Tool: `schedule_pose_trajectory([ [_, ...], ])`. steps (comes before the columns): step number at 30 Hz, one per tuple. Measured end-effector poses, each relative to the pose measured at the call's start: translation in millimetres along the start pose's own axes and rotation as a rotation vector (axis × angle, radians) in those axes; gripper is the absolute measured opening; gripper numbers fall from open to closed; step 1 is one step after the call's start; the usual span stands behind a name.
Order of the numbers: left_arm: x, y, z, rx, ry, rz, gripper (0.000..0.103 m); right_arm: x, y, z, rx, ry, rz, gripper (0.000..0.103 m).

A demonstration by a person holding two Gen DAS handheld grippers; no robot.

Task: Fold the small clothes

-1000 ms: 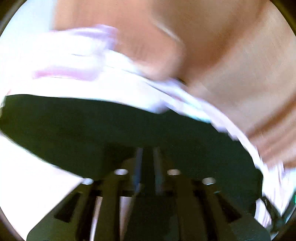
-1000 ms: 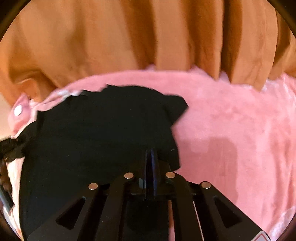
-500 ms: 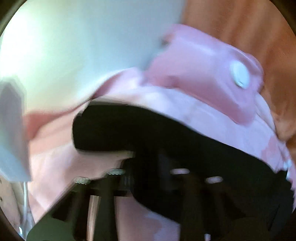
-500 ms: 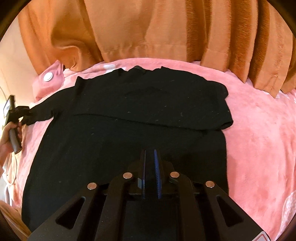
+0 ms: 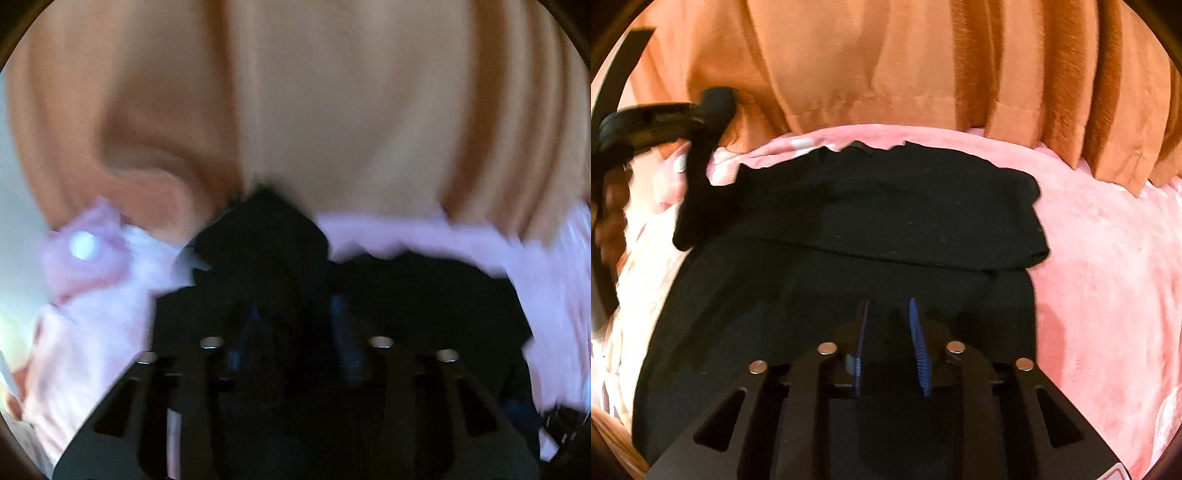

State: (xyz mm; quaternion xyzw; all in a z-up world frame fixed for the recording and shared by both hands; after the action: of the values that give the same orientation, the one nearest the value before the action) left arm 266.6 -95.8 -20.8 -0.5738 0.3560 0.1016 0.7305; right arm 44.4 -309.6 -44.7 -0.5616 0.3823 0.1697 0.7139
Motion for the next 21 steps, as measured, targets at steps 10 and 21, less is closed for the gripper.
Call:
schedule_pose_trajectory([
  [10, -15.8, 57.8, 70.3, -0.082, -0.134, 0.092, 0.058, 16.8, -36.4, 1.6, 0.075, -0.138, 0.019, 0.045],
  [21, 18.8, 92.4, 138.4, -0.391, -0.087, 0.251, 0.058, 91.9, -65.2, 4.8, 0.285, -0.176, 0.096, 0.016],
])
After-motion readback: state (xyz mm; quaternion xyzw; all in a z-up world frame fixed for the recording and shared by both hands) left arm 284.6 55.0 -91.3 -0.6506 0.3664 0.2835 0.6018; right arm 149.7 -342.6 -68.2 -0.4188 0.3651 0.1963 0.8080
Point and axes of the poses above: each gripper's, at about its wrist camera, not at the fingertips, and x roughly the way its jaws point, z to its left, y to its underside, the point moved 8 cm from there along x, roughly the way its jaws point, and after that the axes turned 3 degrees about -z, right-handed, at the moved point
